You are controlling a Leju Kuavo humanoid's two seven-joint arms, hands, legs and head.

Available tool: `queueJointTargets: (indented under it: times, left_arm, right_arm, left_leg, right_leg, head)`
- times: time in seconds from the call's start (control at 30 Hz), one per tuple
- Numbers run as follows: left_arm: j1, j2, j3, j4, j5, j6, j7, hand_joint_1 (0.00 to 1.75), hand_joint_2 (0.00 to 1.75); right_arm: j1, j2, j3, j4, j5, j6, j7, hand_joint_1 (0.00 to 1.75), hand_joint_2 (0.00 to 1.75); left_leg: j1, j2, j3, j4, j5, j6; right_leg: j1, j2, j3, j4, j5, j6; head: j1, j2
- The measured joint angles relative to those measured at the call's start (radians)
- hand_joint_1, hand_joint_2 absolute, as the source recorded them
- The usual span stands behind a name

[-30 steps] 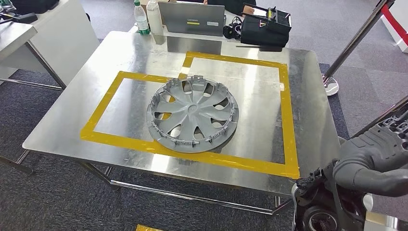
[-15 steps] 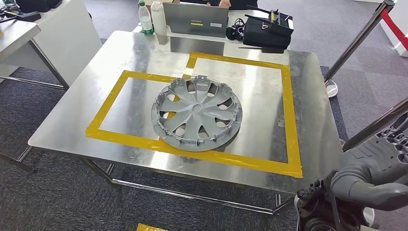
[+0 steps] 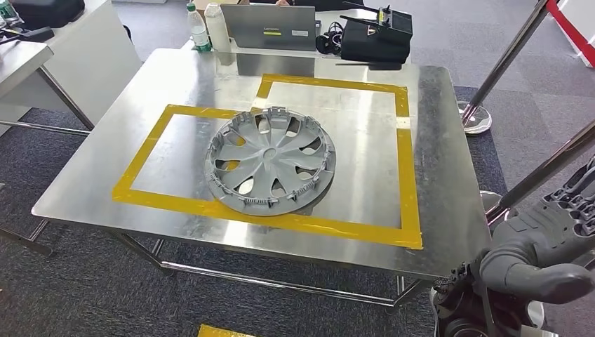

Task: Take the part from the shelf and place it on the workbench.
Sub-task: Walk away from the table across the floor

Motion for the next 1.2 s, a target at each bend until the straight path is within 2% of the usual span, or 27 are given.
queueJointTargets:
  times: [0.07,0.1,0.13,0.2,0.27,0.3,0.37,0.4,0.43,0.47,0.53,0.57,0.6,0.63,0.67,0.7,0.77,0.8,0.87,0.93,1.0,1.03,1.07,1.1,1.13,1.17,1.2]
  left_arm:
    - [0.0,0.0,0.0,0.0,-0.005,-0.002,0.001,0.0,0.0]
    - [0.0,0.0,0.0,0.0,-0.008,-0.004,0.001,0.0,0.0]
    - [-0.001,0.0,0.0,0.0,-0.011,-0.006,0.001,0.0,0.0]
    - [-0.004,0.0,0.0,0.0,-0.015,-0.007,0.001,0.0,0.0]
    - [-0.01,0.0,0.0,0.0,-0.018,-0.008,0.001,0.0,0.0]
    - [-0.012,0.0,-0.001,0.0,-0.02,-0.009,0.001,0.0,0.0]
    - [-0.013,0.0,-0.001,0.0,-0.023,-0.01,0.001,0.0,0.0]
    - [-0.013,0.001,-0.001,0.0,-0.024,-0.01,0.001,0.0,0.0]
    - [-0.013,0.001,-0.001,0.0,-0.024,-0.01,0.001,0.0,0.0]
    - [-0.014,0.002,-0.001,0.0,-0.024,-0.01,0.001,0.0,0.0]
    - [-0.014,0.002,-0.001,0.0,-0.025,-0.011,0.001,0.0,0.0]
    - [-0.013,0.002,-0.001,0.0,-0.025,-0.011,0.001,0.0,0.0]
    - [-0.013,0.002,-0.001,0.0,-0.025,-0.012,0.001,0.0,0.0]
    - [-0.013,0.002,-0.001,0.0,-0.026,-0.013,0.001,0.0,0.0]
    - [-0.013,0.002,-0.001,0.0,-0.026,-0.014,0.001,0.0,0.0]
    - [-0.013,0.001,-0.001,0.0,-0.026,-0.015,0.001,0.0,0.0]
    - [-0.013,0.0,-0.001,0.0,-0.026,-0.017,0.001,0.0,0.0]
    - [-0.014,0.0,-0.001,0.0,-0.026,-0.017,0.001,0.0,0.0]
    - [-0.013,0.0,-0.001,0.0,-0.028,-0.018,0.001,0.0,0.0]
    - [-0.012,0.001,-0.001,0.0,-0.031,-0.019,0.001,0.0,0.0]
    - [-0.012,0.002,-0.001,0.0,-0.033,-0.019,0.001,0.0,0.0]
    - [-0.012,0.003,-0.001,0.0,-0.034,-0.019,0.001,0.0,0.0]
    - [-0.012,0.003,-0.001,0.0,-0.034,-0.019,0.001,0.0,0.0]
    - [-0.012,0.004,-0.001,0.0,-0.034,-0.019,0.001,0.0,0.0]
    - [-0.012,0.004,-0.001,0.0,-0.035,-0.02,0.001,0.0,0.0]
    - [-0.012,0.004,-0.001,0.0,-0.035,-0.02,0.002,0.0,0.0]
    - [-0.012,0.004,-0.001,0.0,-0.036,-0.02,0.002,0.0,0.0]
  right_arm:
    - [0.006,0.0,-0.001,0.0,0.001,0.0,0.001,0.0,0.0]
    - [0.01,0.0,-0.002,0.0,0.001,0.0,0.002,0.0,0.0]
    - [0.014,-0.001,-0.002,0.0,0.001,0.0,0.003,0.0,0.0]
    - [0.023,-0.001,-0.005,-0.002,0.001,0.0,0.006,0.0,0.0]
    - [0.031,-0.001,-0.007,-0.005,0.001,-0.001,0.009,0.0,0.0]
    - [0.034,-0.001,-0.008,-0.006,0.001,-0.001,0.009,0.0,0.0]
    - [0.04,-0.002,-0.009,-0.008,0.001,-0.002,0.01,0.0,0.0]
    - [0.043,-0.003,-0.01,-0.009,0.001,-0.002,0.01,0.0,0.0]
    - [0.045,-0.004,-0.01,-0.01,0.001,-0.003,0.01,0.0,0.0]
    - [0.047,-0.005,-0.011,-0.011,0.001,-0.003,0.01,0.0,0.0]
    - [0.051,-0.008,-0.013,-0.011,0.001,-0.004,0.01,0.0,0.0]
    - [0.053,-0.009,-0.015,-0.011,0.001,-0.004,0.01,0.0,0.0]
    - [0.055,-0.01,-0.016,-0.011,0.001,-0.004,0.01,0.0,0.0]
    - [0.057,-0.01,-0.017,-0.011,0.001,-0.004,0.01,0.0,0.0]
    - [0.059,-0.01,-0.017,-0.011,0.001,-0.004,0.01,0.0,0.0]
    - [0.059,-0.011,-0.018,-0.011,0.001,-0.004,0.01,0.0,0.0]
    - [0.06,-0.011,-0.018,-0.013,0.0,-0.003,0.009,0.0,0.0]
    - [0.061,-0.011,-0.019,-0.014,0.0,-0.002,0.008,0.0,0.0]
    - [0.064,-0.01,-0.02,-0.016,0.0,0.002,0.006,0.0,0.0]
    - [0.065,-0.01,-0.022,-0.017,-0.001,0.006,0.004,0.0,0.0]
    - [0.066,-0.009,-0.023,-0.019,-0.002,0.008,0.002,0.0,0.0]
    - [0.067,-0.008,-0.024,-0.019,-0.002,0.01,0.002,0.0,0.0]
    - [0.068,-0.008,-0.024,-0.019,-0.002,0.012,0.001,0.0,0.0]
    - [0.069,-0.008,-0.025,-0.019,-0.002,0.015,0.001,0.0,0.0]
    - [0.07,-0.008,-0.025,-0.019,-0.001,0.018,0.001,0.0,0.0]
    - [0.071,-0.008,-0.026,-0.019,-0.001,0.02,0.001,0.0,0.0]
    - [0.071,-0.008,-0.028,-0.019,0.0,0.022,0.001,0.0,0.0]
  left_leg:
    - [0.003,0.0,-0.043,0.112,-0.051,-0.004]
    - [0.003,0.0,-0.044,0.128,-0.048,-0.004]
    - [0.003,0.0,-0.026,0.107,-0.027,-0.003]
    - [0.003,0.0,0.058,-0.024,0.033,0.002]
    - [-0.001,-0.001,0.128,-0.144,0.062,0.008]
    - [-0.004,-0.002,0.139,-0.168,0.064,0.011]
    - [-0.006,-0.002,0.128,-0.174,0.076,0.022]
    - [-0.005,0.0,0.121,-0.176,0.086,0.029]
    - [-0.003,0.002,0.112,-0.178,0.097,0.038]
    - [-0.001,0.005,0.1,-0.18,0.11,0.044]
    - [-0.004,0.009,0.073,-0.179,0.132,0.053]
    - [-0.006,0.01,0.059,-0.178,0.143,0.054]
    - [-0.008,0.012,0.047,-0.176,0.153,0.055]
    - [-0.009,0.012,0.034,-0.173,0.162,0.055]
    - [-0.01,0.013,0.023,-0.169,0.169,0.054]
    - [-0.01,0.012,0.013,-0.162,0.175,0.052]
    - [-0.013,0.012,-0.004,-0.15,0.185,0.045]
    - [-0.013,0.012,-0.01,-0.146,0.191,0.04]
    - [-0.013,0.012,-0.02,-0.146,0.204,0.027]
    - [-0.011,0.009,-0.034,-0.129,0.183,0.015]
    - [-0.005,0.004,-0.062,-0.05,0.099,0.004]
    - [-0.002,0.004,-0.079,0.012,0.051,-0.001]
    - [0.001,0.004,-0.093,0.074,0.019,-0.005]
    - [0.004,0.004,-0.097,0.119,0.01,-0.008]
    - [0.007,0.004,-0.087,0.132,0.025,-0.01]
    - [0.01,0.004,-0.058,0.11,0.054,-0.011]
    - [0.013,0.004,-0.011,0.052,0.082,-0.011]
  right_leg:
    - [0.001,-0.002,-0.017,0.0,0.012,-0.004]
    - [0.001,-0.002,-0.025,0.0,0.019,-0.003]
    - [0.001,-0.002,-0.033,0.001,0.026,-0.002]
    - [0.001,-0.002,-0.047,0.001,0.042,0.004]
    - [0.003,-0.002,-0.054,0.0,0.057,0.015]
    - [0.004,-0.003,-0.056,-0.002,0.065,0.022]
    - [0.002,-0.003,-0.056,-0.011,0.083,0.036]
    - [0.001,-0.003,-0.06,-0.008,0.078,0.042]
    - [0.0,-0.003,-0.067,0.008,0.054,0.046]
    - [0.0,-0.002,-0.079,0.046,0.011,0.05]
    - [0.001,-0.002,-0.107,0.17,-0.094,0.054]
    - [0.001,-0.002,-0.115,0.231,-0.124,0.056]
    - [0.002,-0.002,-0.111,0.266,-0.13,0.055]
    - [0.003,-0.002,-0.089,0.266,-0.115,0.053]
    - [0.005,-0.002,-0.048,0.227,-0.088,0.049]
    - [0.007,-0.002,0.008,0.156,-0.066,0.042]
    - [0.013,-0.002,0.105,0.012,-0.055,0.03]
    - [0.016,-0.003,0.127,-0.029,-0.062,0.026]
    - [0.019,-0.003,0.124,-0.05,-0.061,0.017]
    - [0.015,-0.005,0.106,-0.055,-0.044,0.001]
    - [0.01,-0.008,0.081,-0.057,-0.022,-0.009]
    - [0.01,-0.008,0.067,-0.057,-0.01,-0.011]
    - [0.01,-0.008,0.054,-0.056,0.001,-0.01]
    - [0.01,-0.009,0.041,-0.055,0.013,-0.008]
    - [0.01,-0.009,0.027,-0.054,0.024,-0.006]
    - [0.009,-0.01,0.014,-0.053,0.035,-0.003]
    - [0.008,-0.01,0.002,-0.052,0.046,0.002]
  head:
    - [0.0,0.0]
    - [0.0,0.0]
    - [0.0,0.0]
    - [0.0,0.0]
    - [0.001,0.0]
    - [0.0,0.0]
    - [0.001,0.0]
    - [0.001,0.0]
    - [0.004,0.0]
    - [0.004,0.0]
    - [0.007,0.0]
    - [0.007,0.0]
    - [0.007,0.0]
    - [0.007,0.0]
    - [0.006,0.0]
    - [0.007,0.0]
    - [0.006,0.0]
    - [0.006,0.0]
    - [0.006,0.0]
    - [0.004,0.0]
    - [0.002,0.0]
    - [0.001,0.0]
    - [0.001,0.0]
    - [0.001,0.0]
    - [0.001,0.0]
    - [0.001,0.0]
    - [0.001,0.0]
